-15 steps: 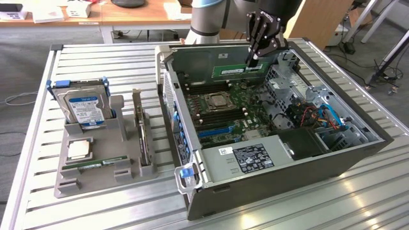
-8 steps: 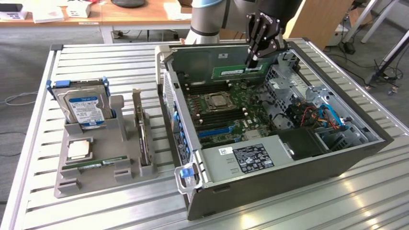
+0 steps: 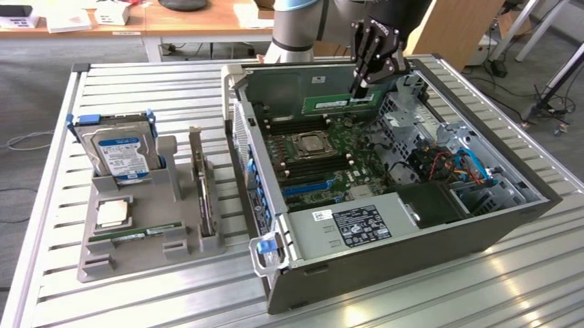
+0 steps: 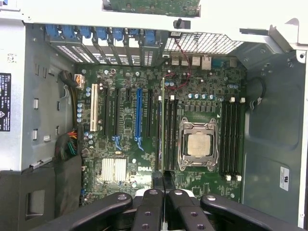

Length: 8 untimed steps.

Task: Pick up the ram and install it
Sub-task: 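Insert the ram into the slot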

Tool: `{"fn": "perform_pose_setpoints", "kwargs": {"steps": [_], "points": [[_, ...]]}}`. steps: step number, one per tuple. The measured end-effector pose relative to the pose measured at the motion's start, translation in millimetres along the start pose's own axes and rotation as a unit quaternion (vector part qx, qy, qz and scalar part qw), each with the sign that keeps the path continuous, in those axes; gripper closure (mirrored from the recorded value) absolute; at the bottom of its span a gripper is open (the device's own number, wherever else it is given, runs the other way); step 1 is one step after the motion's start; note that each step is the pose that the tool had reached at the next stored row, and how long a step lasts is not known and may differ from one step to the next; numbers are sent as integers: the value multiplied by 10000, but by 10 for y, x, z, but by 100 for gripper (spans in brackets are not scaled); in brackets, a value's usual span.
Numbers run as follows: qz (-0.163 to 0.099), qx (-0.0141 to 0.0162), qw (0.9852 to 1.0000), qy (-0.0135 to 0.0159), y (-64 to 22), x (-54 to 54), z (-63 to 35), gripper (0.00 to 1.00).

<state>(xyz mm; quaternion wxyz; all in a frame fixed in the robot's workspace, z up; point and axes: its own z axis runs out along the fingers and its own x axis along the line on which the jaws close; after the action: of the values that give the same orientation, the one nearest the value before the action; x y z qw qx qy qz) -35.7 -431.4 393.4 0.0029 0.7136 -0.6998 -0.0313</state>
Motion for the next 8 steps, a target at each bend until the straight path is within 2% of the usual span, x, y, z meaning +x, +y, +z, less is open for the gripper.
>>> {"fn": "perform_pose_setpoints", "kwargs": {"steps": [8], "points": [[0,0,10000,-5,-2,2,41,88]]}}
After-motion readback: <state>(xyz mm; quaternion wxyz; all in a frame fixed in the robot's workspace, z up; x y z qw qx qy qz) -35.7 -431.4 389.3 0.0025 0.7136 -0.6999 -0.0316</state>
